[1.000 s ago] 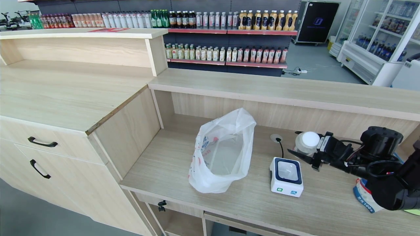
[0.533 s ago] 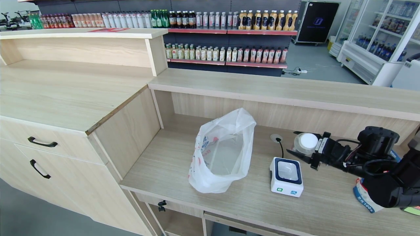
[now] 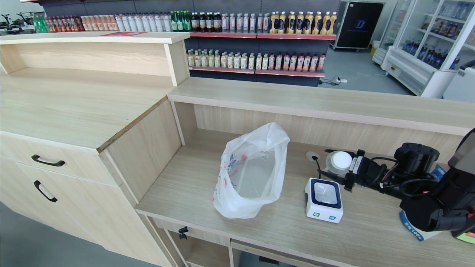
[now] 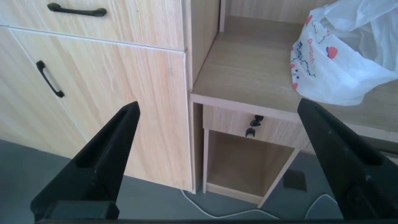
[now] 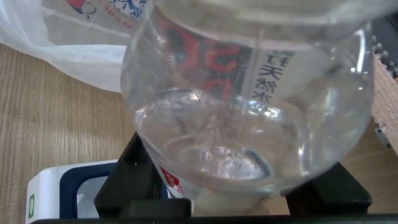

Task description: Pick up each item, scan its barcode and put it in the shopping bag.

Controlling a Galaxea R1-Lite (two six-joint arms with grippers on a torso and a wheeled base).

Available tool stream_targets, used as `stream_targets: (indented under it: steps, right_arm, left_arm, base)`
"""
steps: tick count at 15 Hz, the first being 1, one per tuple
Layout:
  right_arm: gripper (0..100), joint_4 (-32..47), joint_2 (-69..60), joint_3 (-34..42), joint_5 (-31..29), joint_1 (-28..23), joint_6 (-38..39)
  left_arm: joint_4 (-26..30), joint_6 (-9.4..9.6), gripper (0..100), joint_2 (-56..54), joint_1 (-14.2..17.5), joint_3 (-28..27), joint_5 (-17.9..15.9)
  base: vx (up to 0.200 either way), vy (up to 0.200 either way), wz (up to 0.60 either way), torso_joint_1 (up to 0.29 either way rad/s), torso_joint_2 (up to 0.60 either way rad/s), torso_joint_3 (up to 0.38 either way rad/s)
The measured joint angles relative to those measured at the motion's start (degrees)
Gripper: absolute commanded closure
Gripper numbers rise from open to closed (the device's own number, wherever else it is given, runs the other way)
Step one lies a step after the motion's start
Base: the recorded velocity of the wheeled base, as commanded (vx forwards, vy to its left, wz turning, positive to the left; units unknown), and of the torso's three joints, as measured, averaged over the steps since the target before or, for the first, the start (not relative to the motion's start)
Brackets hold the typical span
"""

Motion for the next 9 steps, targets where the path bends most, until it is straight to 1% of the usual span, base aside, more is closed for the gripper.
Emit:
stream_targets:
  steps: [9]
  right_arm:
    - [100, 0.0, 1.1, -1.2, 0.0, 0.8, 0.7]
  left_arm:
    - [0.0, 0.0, 0, 0.0, 0.0, 0.0, 0.0]
  base:
    - [0.0, 0.0, 0.0, 0.0, 0.0, 0.0]
